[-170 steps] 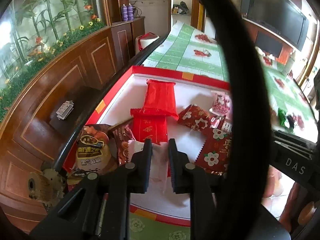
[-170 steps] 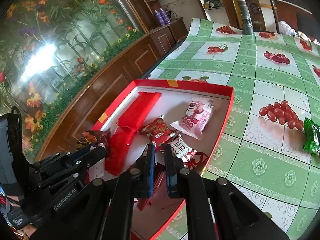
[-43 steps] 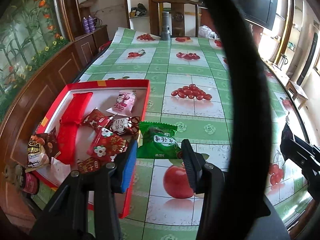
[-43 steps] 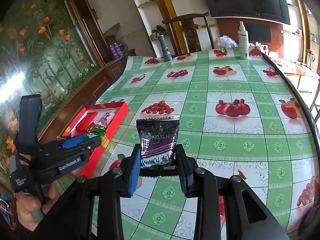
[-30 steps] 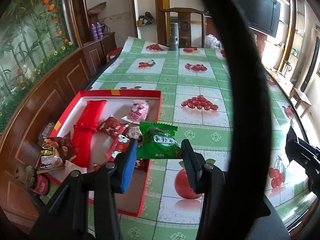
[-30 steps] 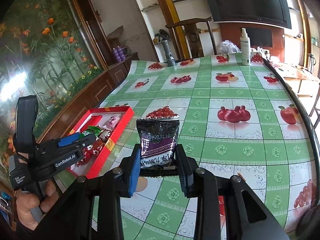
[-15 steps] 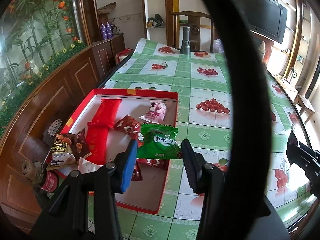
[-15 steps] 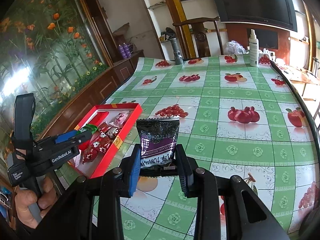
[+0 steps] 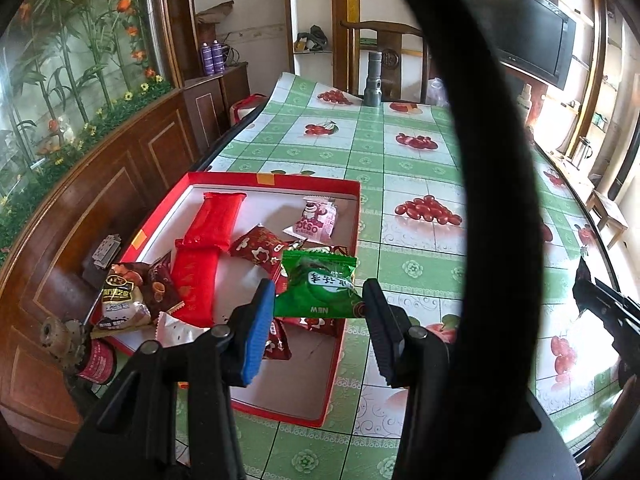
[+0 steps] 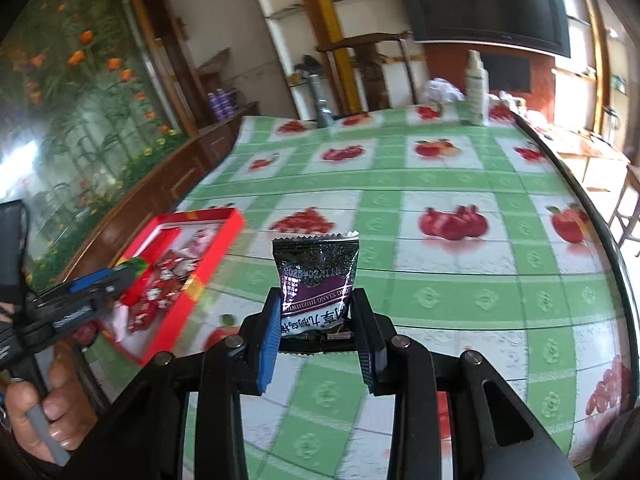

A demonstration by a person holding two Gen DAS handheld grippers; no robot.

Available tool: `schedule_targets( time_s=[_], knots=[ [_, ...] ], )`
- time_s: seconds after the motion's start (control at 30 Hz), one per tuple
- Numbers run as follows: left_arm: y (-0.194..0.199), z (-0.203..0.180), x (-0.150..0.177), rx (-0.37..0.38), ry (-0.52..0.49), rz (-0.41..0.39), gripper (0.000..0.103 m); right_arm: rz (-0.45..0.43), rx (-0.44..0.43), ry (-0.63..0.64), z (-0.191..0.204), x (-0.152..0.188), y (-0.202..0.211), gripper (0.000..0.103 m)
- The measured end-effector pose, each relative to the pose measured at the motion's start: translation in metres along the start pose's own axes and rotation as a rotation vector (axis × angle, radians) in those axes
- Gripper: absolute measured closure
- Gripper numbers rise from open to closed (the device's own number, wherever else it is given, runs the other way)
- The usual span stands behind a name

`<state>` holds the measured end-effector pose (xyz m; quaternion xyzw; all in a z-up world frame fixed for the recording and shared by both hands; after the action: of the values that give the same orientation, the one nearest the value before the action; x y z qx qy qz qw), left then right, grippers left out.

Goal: Organize snacks
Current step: 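Hold the green packet with the left tool beside the tray while the right tool lifts the black packet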

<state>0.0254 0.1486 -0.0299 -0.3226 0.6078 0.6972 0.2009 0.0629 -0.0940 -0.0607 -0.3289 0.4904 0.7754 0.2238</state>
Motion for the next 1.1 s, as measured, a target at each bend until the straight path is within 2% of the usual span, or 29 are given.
schedule_targets(
  time_s=[0.1, 0.3, 0.33, 0.5, 0.63, 0.77, 1.03, 1.1],
  knots=[
    [-0.001, -0.002, 0.000, 0.005, -0.002, 0.006, 0.057, -0.024, 0.050, -0.011, -0.024, -0.005, 0.001, 0.070],
    [-0.001, -0.009, -0.002, 0.017, -0.007, 0.012, 0.057, -0.110, 0.228, -0.082, -0.103, -0.029, 0.018, 0.069],
    [-0.001, -0.011, -0.002, 0.019, -0.009, 0.014, 0.057, -0.120, 0.224, -0.084, -0.110, -0.031, 0.020, 0.069],
    [-0.002, -0.028, -0.003, 0.035, -0.033, 0.020, 0.057, -0.115, 0.393, -0.059, -0.156, -0.031, 0.024, 0.069],
    [-0.004, -0.041, -0.003, 0.061, -0.048, 0.029, 0.057, -0.083, 0.463, -0.114, -0.186, -0.027, 0.026, 0.069],
    [-0.003, -0.049, -0.004, 0.080, -0.061, 0.028, 0.057, -0.077, 0.506, -0.075, -0.176, -0.019, 0.032, 0.069],
    [-0.005, -0.039, -0.005, 0.088, -0.045, 0.029, 0.057, -0.023, 0.504, -0.120, -0.175, 0.030, 0.053, 0.069],
    [-0.007, -0.038, -0.005, 0.091, -0.040, 0.032, 0.057, -0.024, 0.495, -0.119, -0.174, 0.029, 0.055, 0.069]
  ],
)
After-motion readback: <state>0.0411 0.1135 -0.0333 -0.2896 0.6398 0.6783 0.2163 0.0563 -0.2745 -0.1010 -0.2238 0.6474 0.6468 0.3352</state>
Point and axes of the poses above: each gripper's, at about its wrist camera, not at the fingertips, and y roughly against the way its jaws point, z to its left, x to its underside, the point moved 5 cm from there along -y, roughly the way its jaws point, and after that the axes turned 2 degrees about -x, right-handed, at the moved point
